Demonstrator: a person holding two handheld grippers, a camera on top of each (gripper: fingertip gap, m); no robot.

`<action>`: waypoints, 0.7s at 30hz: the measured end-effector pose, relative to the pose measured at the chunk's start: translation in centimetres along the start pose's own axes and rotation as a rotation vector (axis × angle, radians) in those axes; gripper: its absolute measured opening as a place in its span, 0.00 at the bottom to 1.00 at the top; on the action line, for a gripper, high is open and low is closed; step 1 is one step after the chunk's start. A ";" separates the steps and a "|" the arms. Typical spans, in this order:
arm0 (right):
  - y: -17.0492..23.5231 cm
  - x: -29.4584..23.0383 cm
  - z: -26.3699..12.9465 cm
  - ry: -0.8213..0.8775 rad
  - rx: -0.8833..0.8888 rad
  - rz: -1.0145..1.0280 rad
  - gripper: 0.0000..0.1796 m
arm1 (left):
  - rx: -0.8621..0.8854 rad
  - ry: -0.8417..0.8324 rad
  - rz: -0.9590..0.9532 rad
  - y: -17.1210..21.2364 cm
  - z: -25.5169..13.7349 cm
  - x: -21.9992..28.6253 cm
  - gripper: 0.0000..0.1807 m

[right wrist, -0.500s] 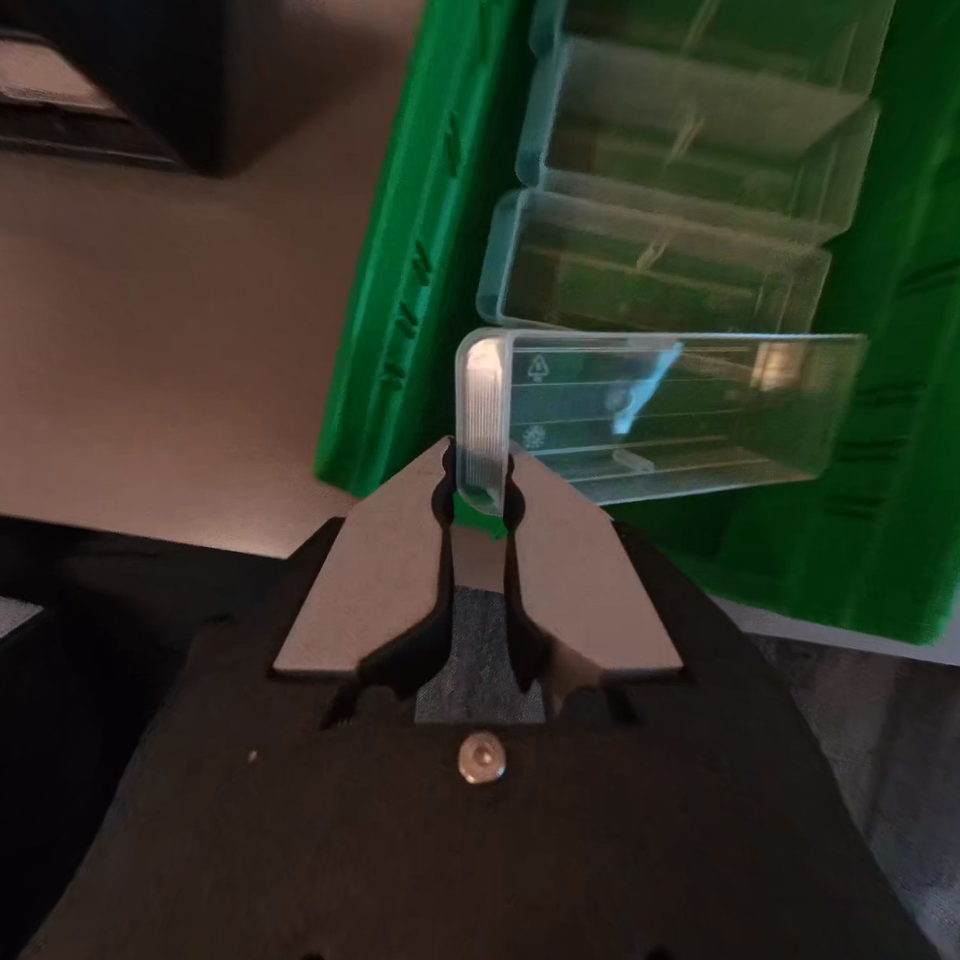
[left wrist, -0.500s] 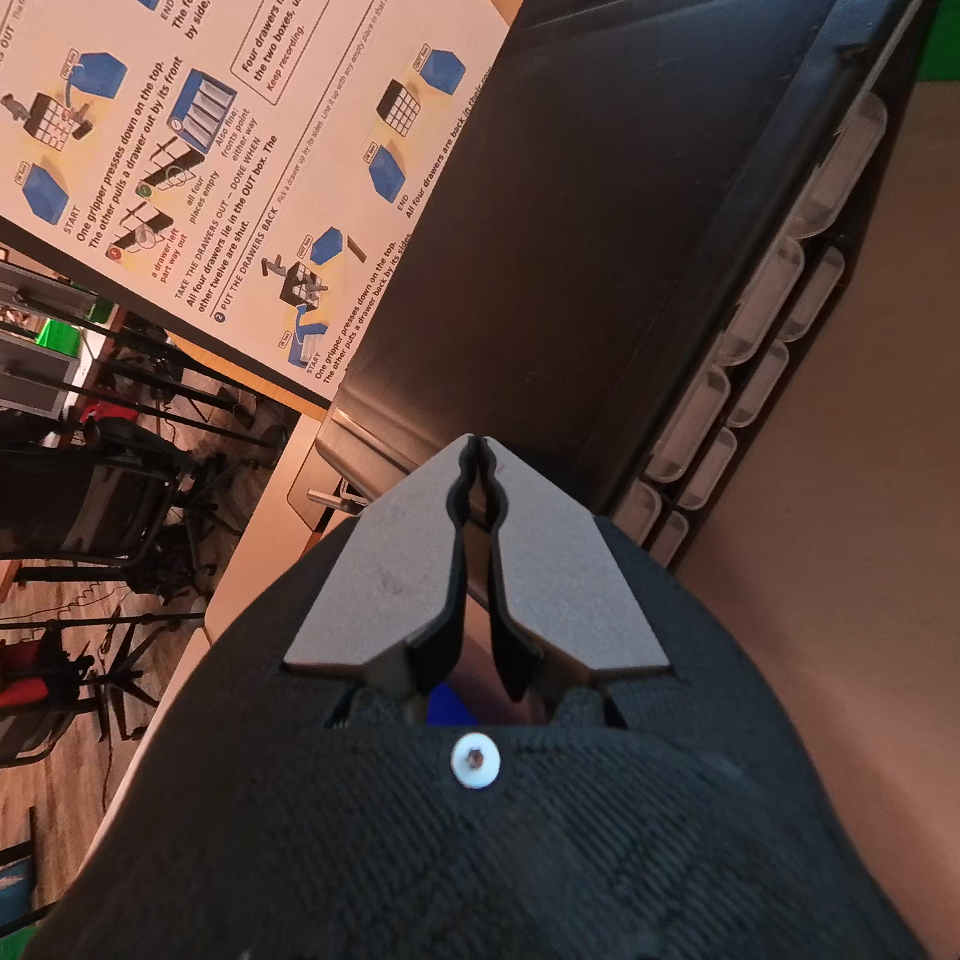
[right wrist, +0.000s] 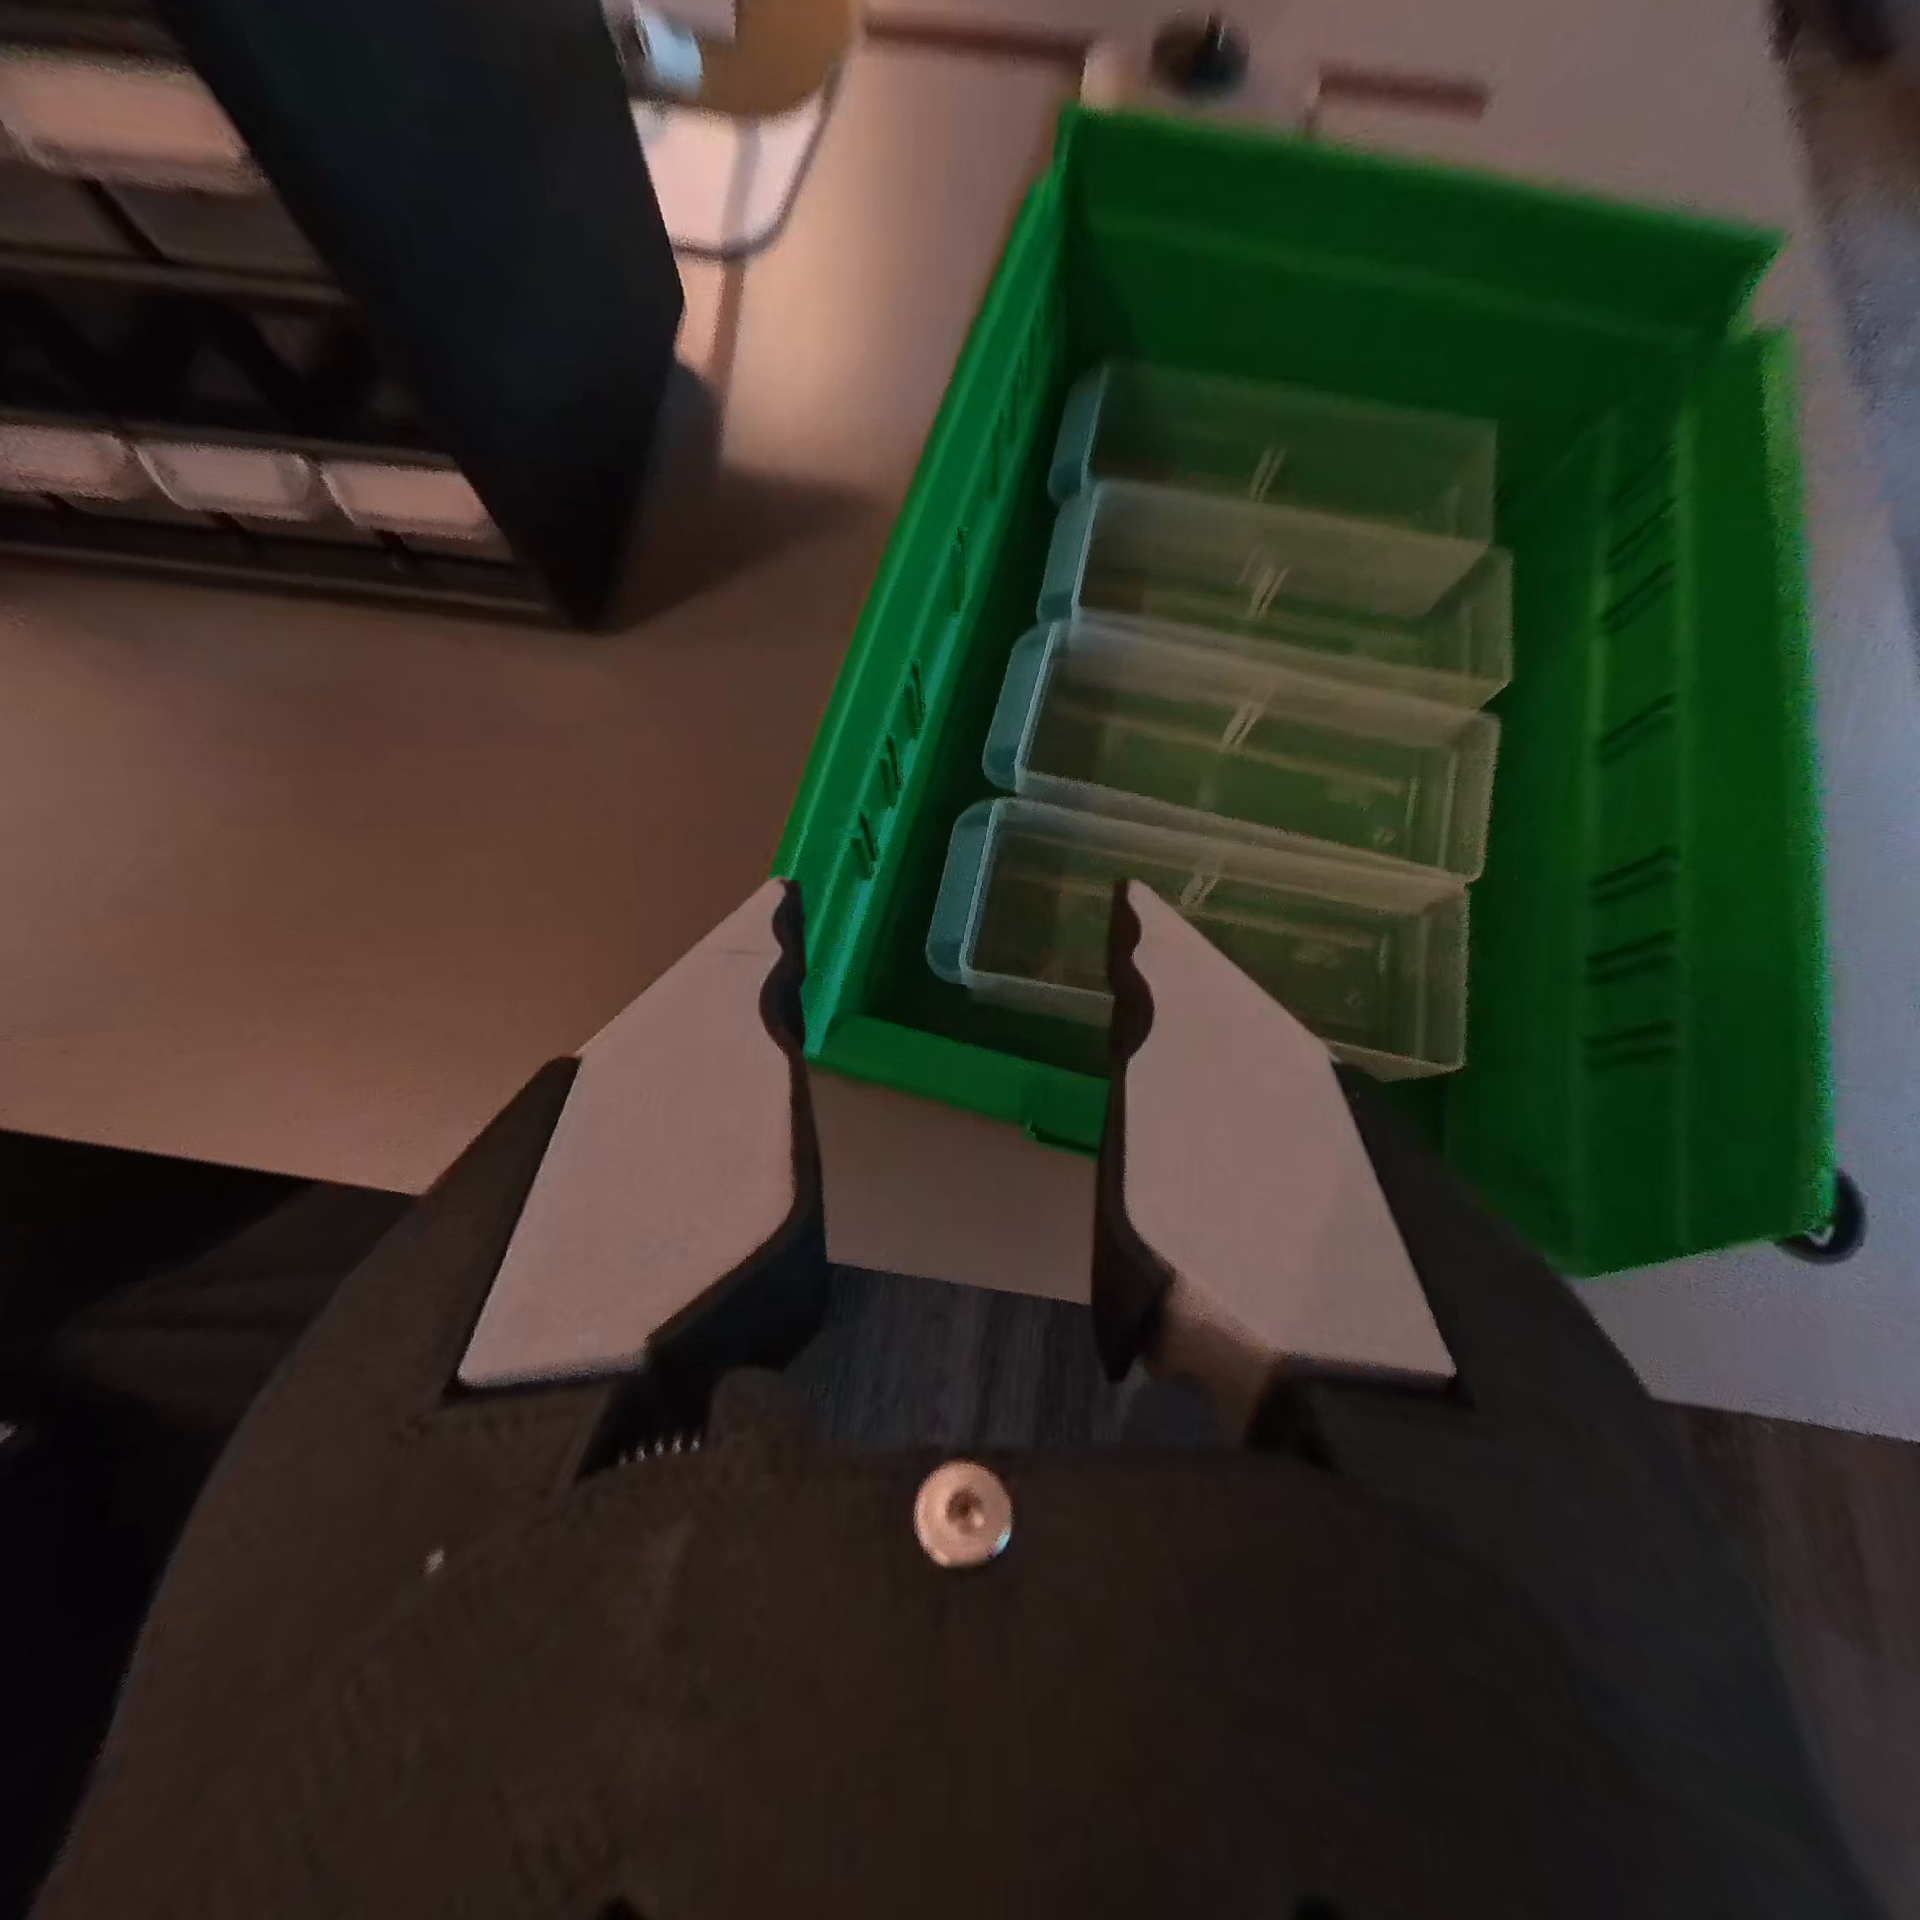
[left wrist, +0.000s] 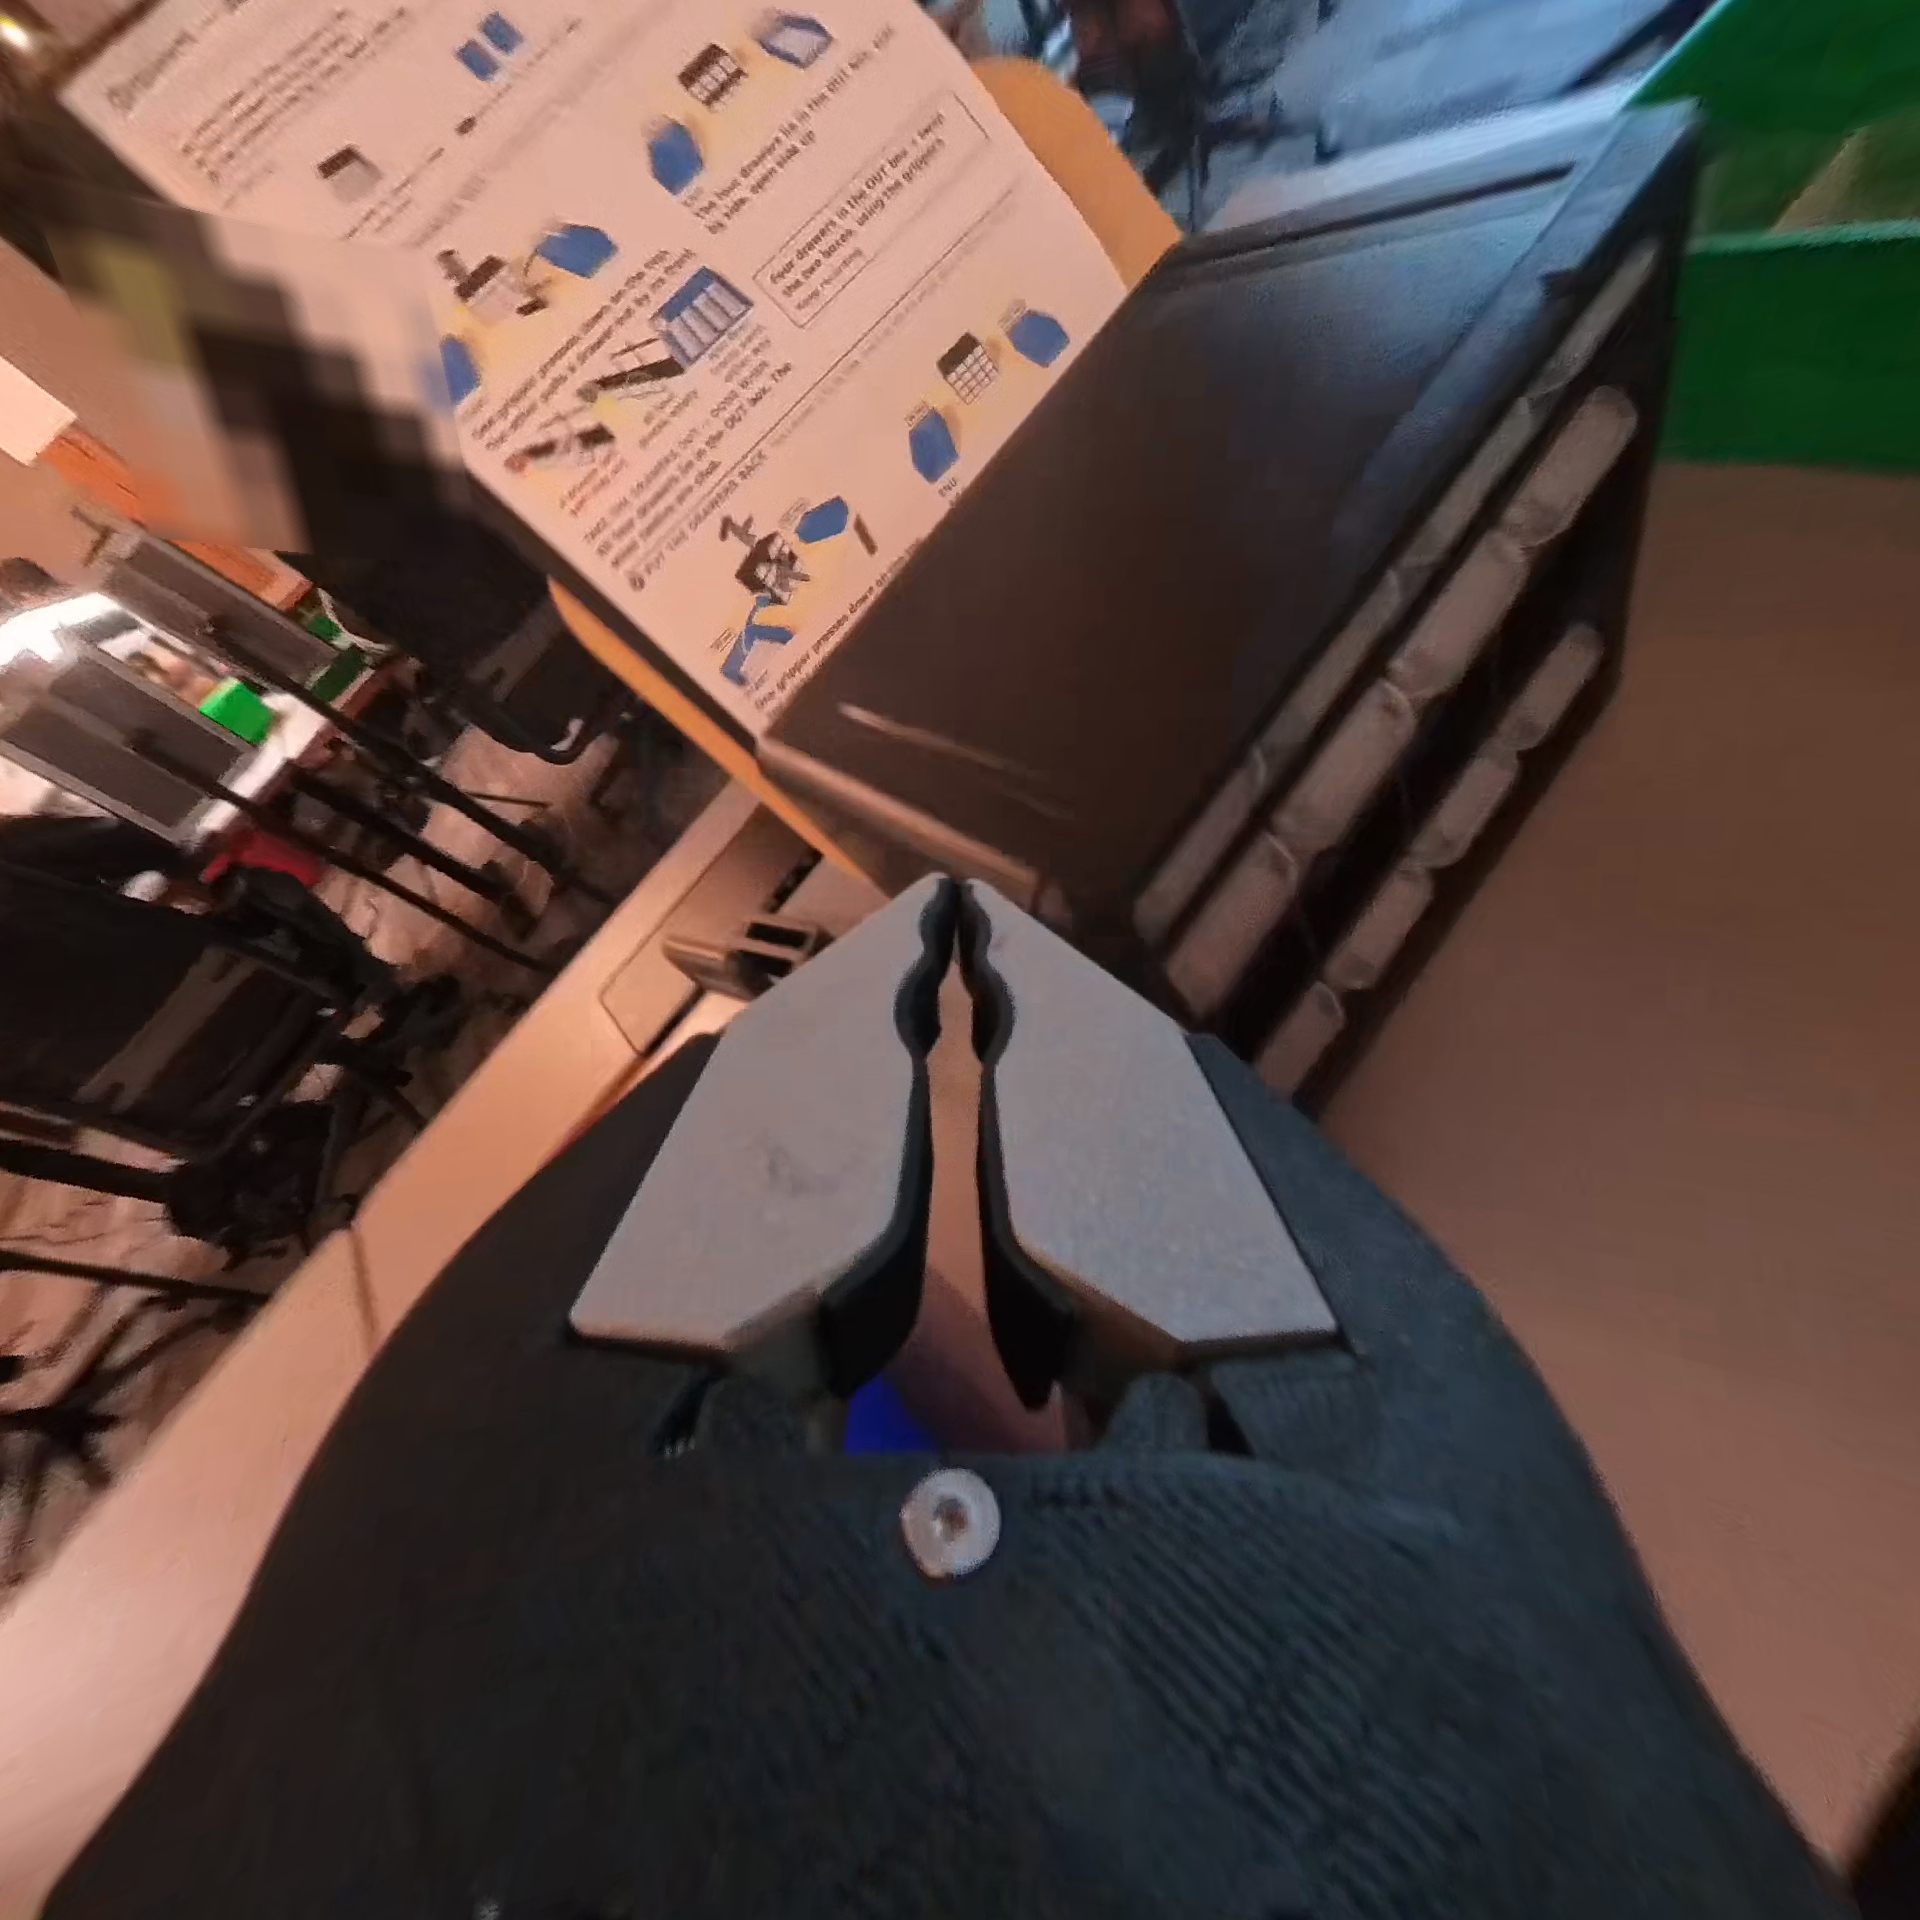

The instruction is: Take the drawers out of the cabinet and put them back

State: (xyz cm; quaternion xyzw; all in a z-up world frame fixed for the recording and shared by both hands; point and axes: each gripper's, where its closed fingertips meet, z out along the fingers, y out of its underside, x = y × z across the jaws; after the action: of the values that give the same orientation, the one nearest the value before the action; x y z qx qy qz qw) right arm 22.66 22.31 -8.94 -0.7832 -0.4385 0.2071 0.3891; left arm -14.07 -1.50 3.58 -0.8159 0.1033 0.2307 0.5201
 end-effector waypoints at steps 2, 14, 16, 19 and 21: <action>-0.3 -0.8 -1.4 -0.042 0.084 -0.035 0.32 | 0.034 0.044 -0.099 2.5 -3.3 0.5 0.00; -0.5 -5.9 -0.4 -0.164 0.208 -0.124 0.46 | -0.054 -0.061 -0.382 16.4 -11.7 1.7 0.00; -0.3 -6.4 0.4 -0.149 0.193 -0.141 0.44 | -0.040 -0.059 -0.397 16.5 -12.1 1.8 0.00; 0.0 -7.0 0.9 -0.153 0.174 -0.143 0.45 | -0.033 -0.048 -0.404 16.8 -12.5 1.9 0.00; -0.2 -7.1 0.8 -0.149 0.180 -0.143 0.44 | -0.008 -0.020 -0.434 16.6 -12.6 2.1 0.00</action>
State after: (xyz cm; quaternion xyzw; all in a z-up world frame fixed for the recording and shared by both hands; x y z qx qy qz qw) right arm 18.28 16.67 -9.42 -0.6941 -0.5007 0.2751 0.4380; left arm -15.68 -19.90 -6.30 -0.8188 -0.0809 0.1219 0.5551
